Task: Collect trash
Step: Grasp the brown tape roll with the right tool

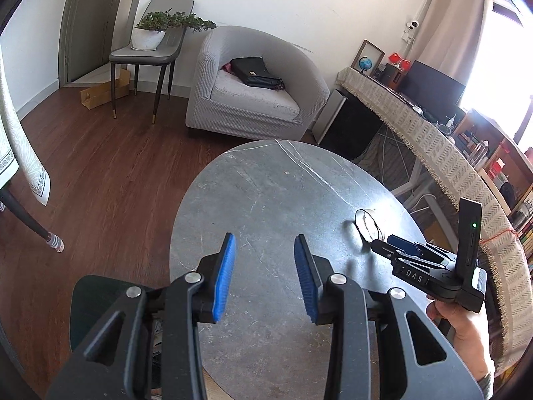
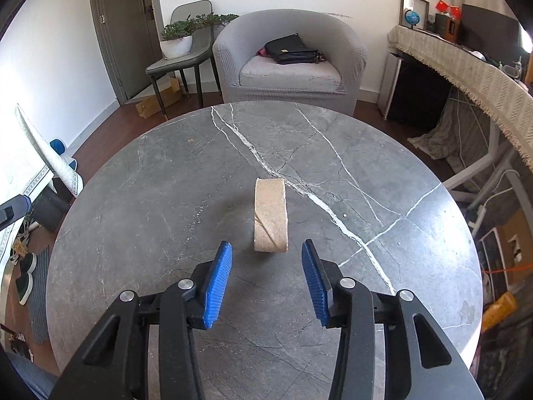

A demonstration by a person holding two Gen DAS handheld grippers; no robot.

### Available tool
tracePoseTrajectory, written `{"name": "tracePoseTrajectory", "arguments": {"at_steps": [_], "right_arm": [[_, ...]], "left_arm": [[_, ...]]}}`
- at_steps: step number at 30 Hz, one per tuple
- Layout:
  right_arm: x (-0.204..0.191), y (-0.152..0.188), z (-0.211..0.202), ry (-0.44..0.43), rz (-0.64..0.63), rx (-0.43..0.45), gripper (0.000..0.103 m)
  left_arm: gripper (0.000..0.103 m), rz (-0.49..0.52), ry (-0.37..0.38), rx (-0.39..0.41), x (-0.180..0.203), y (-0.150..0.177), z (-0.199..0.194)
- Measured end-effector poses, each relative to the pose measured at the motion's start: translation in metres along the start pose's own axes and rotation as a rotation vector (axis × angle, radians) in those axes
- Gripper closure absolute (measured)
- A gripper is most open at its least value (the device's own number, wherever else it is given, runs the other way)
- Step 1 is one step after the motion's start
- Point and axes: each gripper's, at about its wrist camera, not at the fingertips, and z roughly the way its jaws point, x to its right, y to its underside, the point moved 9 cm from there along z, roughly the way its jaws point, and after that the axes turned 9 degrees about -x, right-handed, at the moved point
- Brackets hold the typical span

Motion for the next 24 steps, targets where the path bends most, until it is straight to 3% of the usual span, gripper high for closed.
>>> {"name": "tracePoseTrajectory", "arguments": {"at_steps": [9, 24], "right_arm": [[0.010, -0.005, 0.011, -0.017, 0.028, -0.005, 0.082], [-0.002, -0.005, -0.007, -0.116, -0.012, 0.034, 0.082]], "left_arm": [[0.062, 0.044, -0.022, -0.033, 0.015, 0.005, 0.019], [0.055, 0.013, 0.034, -0.082, 0.012, 0.014, 0.034]]}}
